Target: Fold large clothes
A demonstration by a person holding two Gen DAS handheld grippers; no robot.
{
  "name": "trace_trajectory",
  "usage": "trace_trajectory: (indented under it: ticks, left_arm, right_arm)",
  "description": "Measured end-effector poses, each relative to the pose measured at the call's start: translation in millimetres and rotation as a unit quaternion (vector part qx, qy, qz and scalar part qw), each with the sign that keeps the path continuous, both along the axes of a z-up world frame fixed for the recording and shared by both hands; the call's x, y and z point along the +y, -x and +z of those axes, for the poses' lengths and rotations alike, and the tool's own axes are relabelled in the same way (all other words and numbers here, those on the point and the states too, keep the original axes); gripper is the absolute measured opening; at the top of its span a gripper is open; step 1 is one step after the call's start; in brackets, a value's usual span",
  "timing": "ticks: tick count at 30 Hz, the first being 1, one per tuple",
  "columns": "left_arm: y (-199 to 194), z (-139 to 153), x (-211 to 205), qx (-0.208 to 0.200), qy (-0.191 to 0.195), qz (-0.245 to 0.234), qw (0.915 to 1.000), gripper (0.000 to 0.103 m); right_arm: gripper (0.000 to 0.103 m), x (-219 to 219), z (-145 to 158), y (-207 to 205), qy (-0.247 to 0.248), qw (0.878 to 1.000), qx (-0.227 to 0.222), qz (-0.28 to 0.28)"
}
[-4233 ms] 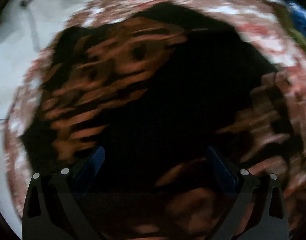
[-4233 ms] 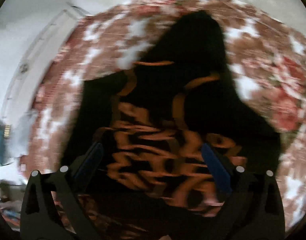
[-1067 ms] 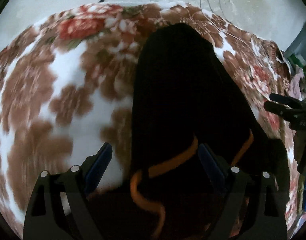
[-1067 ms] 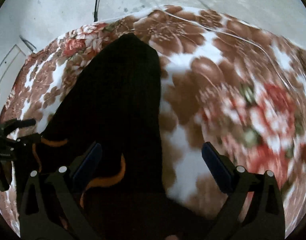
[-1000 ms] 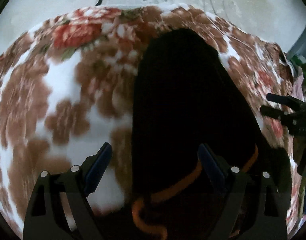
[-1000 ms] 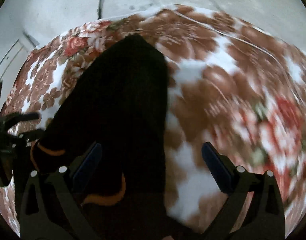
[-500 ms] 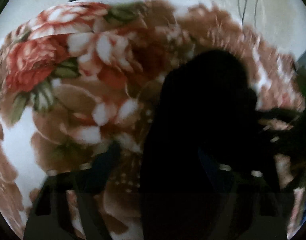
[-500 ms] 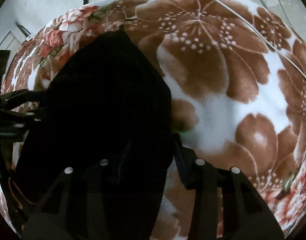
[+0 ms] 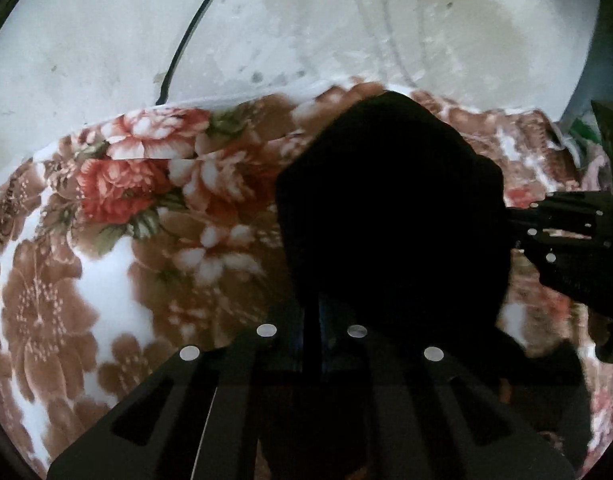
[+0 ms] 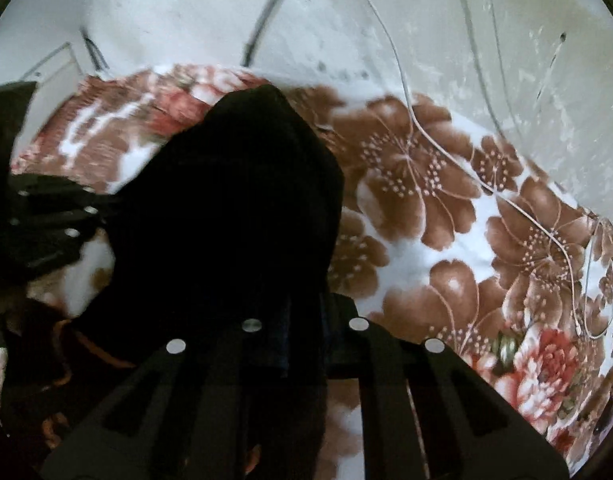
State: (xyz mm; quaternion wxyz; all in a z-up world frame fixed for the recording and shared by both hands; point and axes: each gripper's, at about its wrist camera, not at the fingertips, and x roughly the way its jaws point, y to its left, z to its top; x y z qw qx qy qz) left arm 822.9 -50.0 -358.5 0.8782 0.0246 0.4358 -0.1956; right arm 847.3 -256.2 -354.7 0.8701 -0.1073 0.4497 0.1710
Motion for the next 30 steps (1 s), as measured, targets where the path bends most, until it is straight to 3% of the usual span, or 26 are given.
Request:
trace_trajectory:
  ticks: [8,15,22,30]
  left_arm:
    - [75.6,60.0,-5.7,-0.031,0.038,-0.026,0.9985,0.004]
    - [159.7,81.4,10.0,-0.035,0.047,-0.036,0.9976,0.004]
    - [259.6,57.0,26.7,-0.007,0.038,-0.037,0.9985,0.004]
    - [348.5,-17.2,30.8,0.026,0.000,-0.021,0.9994,0.004]
  right_arm:
    - [0.011,1.0,52.8,87.1,-0.035,0.999,-0.022,0.023]
    - [0.011,4.6,73.8,179.3,-0.022,0.997,-0.047,0.062]
    - [0.011,-0.1,56.9,265.9,-0.029,0.997,-0.038,0.067]
    - [0.012,13.5,-21.0,368.7,-0.011,0.999,0.001,0.043]
